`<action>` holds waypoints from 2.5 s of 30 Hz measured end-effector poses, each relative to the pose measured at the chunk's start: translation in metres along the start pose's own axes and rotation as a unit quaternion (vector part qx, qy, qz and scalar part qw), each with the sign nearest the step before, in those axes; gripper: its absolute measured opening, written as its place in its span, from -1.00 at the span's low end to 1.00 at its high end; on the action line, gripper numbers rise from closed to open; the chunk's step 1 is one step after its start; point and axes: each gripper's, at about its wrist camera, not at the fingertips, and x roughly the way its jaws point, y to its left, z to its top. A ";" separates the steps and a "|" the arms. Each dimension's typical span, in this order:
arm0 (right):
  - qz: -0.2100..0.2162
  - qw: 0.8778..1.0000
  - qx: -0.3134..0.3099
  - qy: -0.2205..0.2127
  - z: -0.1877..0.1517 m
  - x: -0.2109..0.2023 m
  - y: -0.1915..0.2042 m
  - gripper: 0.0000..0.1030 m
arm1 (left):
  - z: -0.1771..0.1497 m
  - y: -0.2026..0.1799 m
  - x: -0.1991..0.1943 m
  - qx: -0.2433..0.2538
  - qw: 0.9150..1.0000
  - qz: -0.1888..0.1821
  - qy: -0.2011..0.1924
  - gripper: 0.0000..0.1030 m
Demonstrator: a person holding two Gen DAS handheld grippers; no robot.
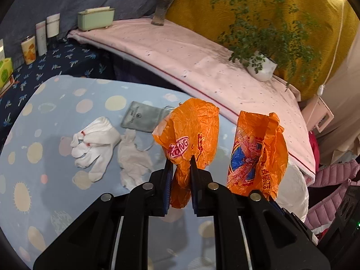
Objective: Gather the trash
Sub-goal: 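Grasp an orange bag with the left tool while the right grasps another orange bag, then carry both orange bags over the bin and open both tools, then move both tools back over the table toward the glove and scrunchie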
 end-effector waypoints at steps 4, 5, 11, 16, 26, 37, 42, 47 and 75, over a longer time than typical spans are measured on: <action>-0.007 1.000 0.012 -0.015 0.003 -0.018 -0.016 -0.79 | -0.005 -0.025 -0.010 0.019 1.000 -0.010 -0.006 -0.74; -0.009 1.000 0.015 -0.018 0.003 -0.023 -0.021 -0.79 | -0.006 -0.030 -0.011 0.024 1.000 -0.012 -0.006 -0.74; -0.023 0.998 0.036 -0.036 0.002 -0.048 -0.052 -0.79 | -0.017 -0.072 -0.015 0.056 0.998 -0.029 -0.004 -0.73; -0.039 0.996 0.057 -0.048 -0.001 -0.066 -0.085 -0.79 | -0.030 -0.112 -0.012 0.086 0.995 -0.045 0.004 -0.73; -0.079 0.988 0.116 -0.064 -0.015 -0.095 -0.160 -0.79 | -0.059 -0.188 0.005 0.148 0.986 -0.073 0.031 -0.73; -0.107 0.980 0.155 -0.064 -0.028 -0.107 -0.213 -0.79 | -0.082 -0.238 0.027 0.178 0.978 -0.098 0.053 -0.40; -0.108 0.979 0.162 -0.061 -0.031 -0.104 -0.222 -0.79 | -0.083 -0.243 0.029 0.184 0.978 -0.086 0.044 0.01; -0.106 0.979 0.162 -0.057 -0.031 -0.100 -0.223 -0.79 | -0.083 -0.240 0.036 0.179 0.980 -0.074 0.050 0.01; -0.088 0.984 0.149 -0.042 -0.024 -0.077 -0.196 -0.17 | -0.077 -0.202 0.043 0.151 0.987 -0.036 0.051 0.12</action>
